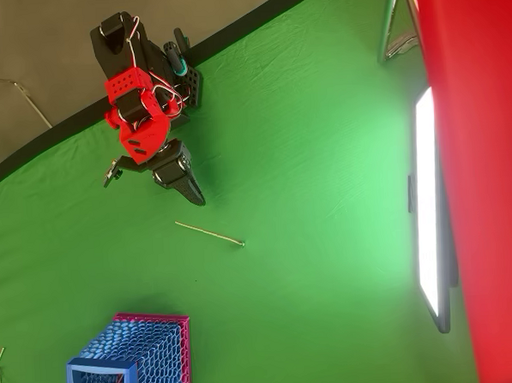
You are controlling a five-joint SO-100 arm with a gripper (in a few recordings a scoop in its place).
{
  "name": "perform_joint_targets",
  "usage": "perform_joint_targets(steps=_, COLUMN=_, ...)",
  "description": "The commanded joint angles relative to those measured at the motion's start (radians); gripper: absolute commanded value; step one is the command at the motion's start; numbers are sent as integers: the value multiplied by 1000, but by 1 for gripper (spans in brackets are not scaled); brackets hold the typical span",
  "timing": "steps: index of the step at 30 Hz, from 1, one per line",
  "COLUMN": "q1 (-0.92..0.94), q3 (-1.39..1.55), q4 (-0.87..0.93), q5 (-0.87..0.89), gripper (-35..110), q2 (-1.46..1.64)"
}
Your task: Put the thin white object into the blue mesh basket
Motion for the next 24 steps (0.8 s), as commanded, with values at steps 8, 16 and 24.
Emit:
perform_joint_targets(steps=8, q1=-3, q3=8, q4=3, q5=-8, gripper=1, q2=8)
perform_joint_targets(steps=16, q1=-3, q3=8, q4=3, q5=-8, gripper=1, q2=8)
perform_joint_targets(steps=24, q1=-2, q3=2, q4=-14, q5=26, gripper=1, q2=-20)
